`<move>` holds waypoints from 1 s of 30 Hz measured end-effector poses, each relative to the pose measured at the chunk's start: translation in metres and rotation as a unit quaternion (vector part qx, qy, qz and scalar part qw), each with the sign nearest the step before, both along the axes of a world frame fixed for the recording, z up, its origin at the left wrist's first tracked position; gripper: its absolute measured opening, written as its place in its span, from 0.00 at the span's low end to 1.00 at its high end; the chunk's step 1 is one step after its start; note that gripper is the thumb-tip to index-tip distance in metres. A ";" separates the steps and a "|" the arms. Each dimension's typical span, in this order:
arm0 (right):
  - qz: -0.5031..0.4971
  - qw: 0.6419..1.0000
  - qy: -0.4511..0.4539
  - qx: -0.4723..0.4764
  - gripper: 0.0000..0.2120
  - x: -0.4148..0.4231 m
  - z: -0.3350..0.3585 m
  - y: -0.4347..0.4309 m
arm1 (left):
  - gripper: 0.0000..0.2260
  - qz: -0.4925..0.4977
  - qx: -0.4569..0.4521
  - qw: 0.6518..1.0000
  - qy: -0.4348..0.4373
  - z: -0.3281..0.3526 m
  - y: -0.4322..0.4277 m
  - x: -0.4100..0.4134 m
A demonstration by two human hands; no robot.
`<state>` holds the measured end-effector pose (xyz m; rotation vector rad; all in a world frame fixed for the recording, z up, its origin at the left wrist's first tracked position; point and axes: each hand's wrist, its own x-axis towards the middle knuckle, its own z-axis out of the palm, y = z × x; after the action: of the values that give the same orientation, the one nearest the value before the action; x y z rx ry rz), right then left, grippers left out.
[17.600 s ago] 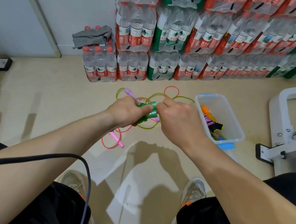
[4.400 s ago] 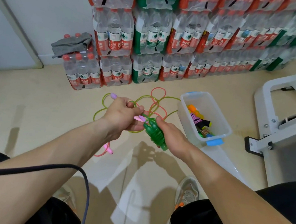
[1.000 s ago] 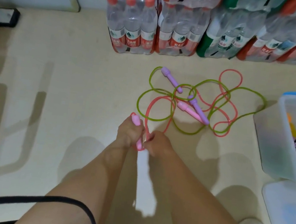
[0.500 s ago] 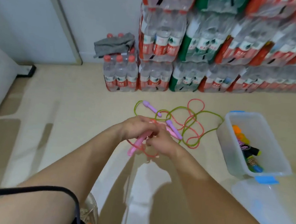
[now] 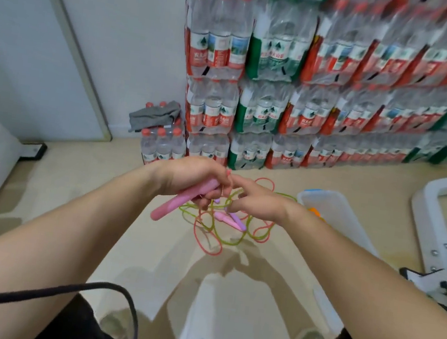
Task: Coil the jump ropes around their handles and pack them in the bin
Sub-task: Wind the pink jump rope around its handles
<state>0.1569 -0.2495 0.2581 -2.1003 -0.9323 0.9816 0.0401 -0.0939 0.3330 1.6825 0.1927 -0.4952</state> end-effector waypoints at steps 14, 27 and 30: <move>-0.085 0.992 0.027 -0.094 0.09 -0.006 -0.023 -0.033 | 0.09 0.160 -0.076 0.978 -0.111 0.008 0.004 0.000; -0.352 0.856 0.270 0.265 0.08 0.016 0.053 -0.007 | 0.20 0.093 0.066 0.993 -0.042 -0.046 -0.012 0.008; -0.415 0.813 0.277 0.301 0.08 0.026 0.056 -0.010 | 0.11 0.041 0.261 0.963 -0.053 -0.055 -0.001 0.005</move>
<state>0.1828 -0.2597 0.3143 -1.3036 0.0403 0.6257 0.0452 -0.0951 0.2778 2.1985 0.3357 -0.3029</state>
